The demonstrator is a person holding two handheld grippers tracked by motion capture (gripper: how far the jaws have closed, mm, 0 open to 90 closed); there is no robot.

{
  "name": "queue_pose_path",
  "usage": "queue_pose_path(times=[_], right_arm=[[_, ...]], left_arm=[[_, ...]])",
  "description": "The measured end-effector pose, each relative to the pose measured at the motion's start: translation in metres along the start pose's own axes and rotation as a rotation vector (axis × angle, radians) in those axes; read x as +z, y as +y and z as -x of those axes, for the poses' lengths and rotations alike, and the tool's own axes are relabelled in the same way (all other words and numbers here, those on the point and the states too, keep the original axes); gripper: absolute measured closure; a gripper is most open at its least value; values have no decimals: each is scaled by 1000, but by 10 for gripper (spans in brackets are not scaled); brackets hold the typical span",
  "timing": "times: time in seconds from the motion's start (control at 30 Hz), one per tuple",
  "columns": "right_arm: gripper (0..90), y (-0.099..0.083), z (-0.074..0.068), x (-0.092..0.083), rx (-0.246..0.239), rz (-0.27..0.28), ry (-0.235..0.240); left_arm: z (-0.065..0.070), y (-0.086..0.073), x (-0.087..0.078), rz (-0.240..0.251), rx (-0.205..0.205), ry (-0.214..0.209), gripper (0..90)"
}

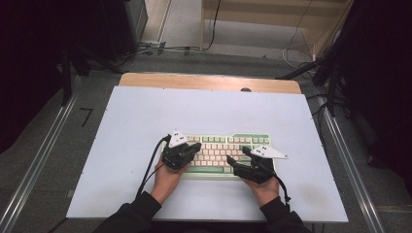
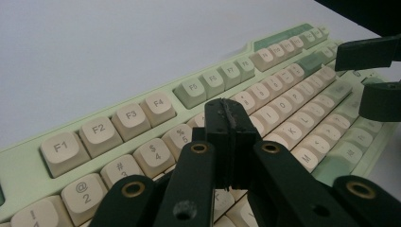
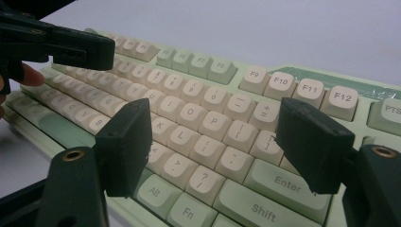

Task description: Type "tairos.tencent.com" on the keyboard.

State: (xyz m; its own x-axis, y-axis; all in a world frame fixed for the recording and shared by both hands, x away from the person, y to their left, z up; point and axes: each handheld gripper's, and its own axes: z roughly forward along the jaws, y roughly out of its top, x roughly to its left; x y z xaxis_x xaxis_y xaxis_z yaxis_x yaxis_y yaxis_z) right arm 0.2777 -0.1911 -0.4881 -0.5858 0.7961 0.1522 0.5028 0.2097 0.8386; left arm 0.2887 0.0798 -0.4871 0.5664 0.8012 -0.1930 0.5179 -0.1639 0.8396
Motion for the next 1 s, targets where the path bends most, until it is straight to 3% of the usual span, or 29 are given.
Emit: queue_pose_path(times=[0.83, 1.0], right_arm=[[263, 0, 0, 0, -2, -4, -3], [264, 0, 0, 1, -4, -5, -3]], left_arm=[[0, -2, 8, -49, 10, 12, 900], [0, -3, 12, -89, 13, 13, 900]])
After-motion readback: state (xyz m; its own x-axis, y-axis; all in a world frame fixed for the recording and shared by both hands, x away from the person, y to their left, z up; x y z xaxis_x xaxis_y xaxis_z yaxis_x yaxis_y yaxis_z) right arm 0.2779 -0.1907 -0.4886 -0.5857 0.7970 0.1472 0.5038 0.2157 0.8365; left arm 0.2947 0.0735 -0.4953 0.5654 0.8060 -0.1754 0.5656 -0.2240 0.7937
